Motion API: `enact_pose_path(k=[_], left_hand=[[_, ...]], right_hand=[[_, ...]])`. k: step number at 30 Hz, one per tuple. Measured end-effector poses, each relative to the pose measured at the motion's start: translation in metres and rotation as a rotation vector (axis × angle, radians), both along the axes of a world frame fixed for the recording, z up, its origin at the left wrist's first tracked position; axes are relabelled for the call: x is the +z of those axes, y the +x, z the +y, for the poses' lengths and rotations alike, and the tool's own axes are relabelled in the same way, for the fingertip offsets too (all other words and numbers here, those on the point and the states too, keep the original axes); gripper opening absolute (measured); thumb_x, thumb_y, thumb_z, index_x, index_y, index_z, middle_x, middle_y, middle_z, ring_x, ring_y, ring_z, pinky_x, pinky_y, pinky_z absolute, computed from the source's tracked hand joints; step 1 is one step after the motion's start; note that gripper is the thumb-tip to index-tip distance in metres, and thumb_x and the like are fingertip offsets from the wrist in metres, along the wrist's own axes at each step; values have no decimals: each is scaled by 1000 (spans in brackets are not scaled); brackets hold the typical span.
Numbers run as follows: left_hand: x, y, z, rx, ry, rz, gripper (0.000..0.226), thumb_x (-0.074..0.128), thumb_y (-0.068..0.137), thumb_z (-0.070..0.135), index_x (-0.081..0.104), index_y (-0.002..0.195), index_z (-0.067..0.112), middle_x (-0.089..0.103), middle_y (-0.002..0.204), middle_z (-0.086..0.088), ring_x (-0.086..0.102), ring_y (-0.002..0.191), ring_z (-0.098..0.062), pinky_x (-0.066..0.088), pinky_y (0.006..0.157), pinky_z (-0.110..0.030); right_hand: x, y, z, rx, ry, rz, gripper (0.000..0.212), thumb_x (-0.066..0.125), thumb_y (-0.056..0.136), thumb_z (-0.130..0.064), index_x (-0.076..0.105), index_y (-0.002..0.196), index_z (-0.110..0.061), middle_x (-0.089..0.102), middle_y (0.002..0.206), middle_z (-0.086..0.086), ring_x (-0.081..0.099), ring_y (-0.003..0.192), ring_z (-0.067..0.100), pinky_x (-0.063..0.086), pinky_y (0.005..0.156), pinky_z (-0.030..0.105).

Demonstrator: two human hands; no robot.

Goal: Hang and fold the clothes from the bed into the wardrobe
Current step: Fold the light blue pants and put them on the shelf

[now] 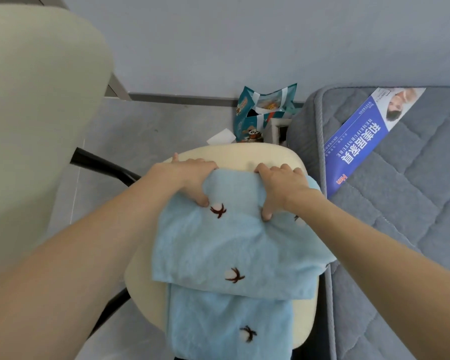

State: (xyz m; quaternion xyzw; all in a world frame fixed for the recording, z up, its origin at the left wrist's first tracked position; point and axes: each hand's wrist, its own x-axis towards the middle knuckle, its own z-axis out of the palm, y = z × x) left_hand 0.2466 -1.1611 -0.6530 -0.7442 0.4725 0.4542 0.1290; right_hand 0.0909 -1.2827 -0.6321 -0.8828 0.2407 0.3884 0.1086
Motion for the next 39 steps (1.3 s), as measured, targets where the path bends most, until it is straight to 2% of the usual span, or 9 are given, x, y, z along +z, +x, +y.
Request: enact_pose_path(k=[2,5,13,22,27,30,33,36,39], left_hand=[[3,-4,-4,-19,-7,-14,67,80,68,39,41,118,20,52,119,-3,50,107,-24,37,97,-44],[13,-14,0,-83,-76,-110,57,78,67,38,37,102,20,55,105,-2,52,91,-23,36,72,-32],[56,-23,1,49,-489,-456,41,67,72,19,36,99,18,54,107,-3,52,101,-26,24,73,-34],[76,-58,13,165,-959,-766,46,63,52,-10,52,93,8,53,89,-8,49,78,-28,24,68,-33],[65,-110,66,217,-973,-695,61,62,48,-12,49,103,10,51,86,-6,48,74,-29,28,66,-34],[57,-140,107,178,-824,-658,78,73,52,-1,51,126,8,54,91,-7,53,75,-28,36,65,-36],[53,-159,138,138,-577,-415,82,82,57,22,47,131,16,57,103,0,56,91,-23,34,74,-31],[52,-159,150,175,-454,-164,54,67,72,54,49,116,28,54,102,11,49,101,-12,23,80,-27],[61,-156,141,262,-717,-228,23,60,85,47,64,86,25,50,85,10,51,91,-15,25,79,-28]], right_hand=[[1,-3,2,-15,-25,-26,85,83,62,-29,33,130,-21,57,117,5,41,117,27,31,92,38],[10,-11,11,10,-85,-110,74,78,64,-25,34,124,-21,59,112,2,43,112,26,30,86,39],[48,-8,-12,141,-337,-444,56,66,72,-25,36,119,-17,54,112,5,45,104,30,32,84,41],[70,-33,-7,76,-678,-841,48,57,60,4,52,105,-9,52,90,11,46,82,31,21,74,36],[69,-87,40,114,-570,-788,65,66,57,-3,55,121,-6,53,89,8,53,77,30,34,81,40],[65,-120,76,118,-450,-725,70,71,48,-9,61,118,-5,56,83,6,57,66,28,39,67,37],[55,-151,108,106,-233,-586,76,80,42,-16,61,115,-7,61,77,-1,61,63,23,38,63,33],[45,-170,127,42,22,-400,60,60,72,-31,42,128,-18,58,81,-9,60,79,20,32,76,31],[48,-171,131,-149,4,-681,32,56,75,-27,60,105,-17,59,79,-7,59,78,23,39,77,35]])
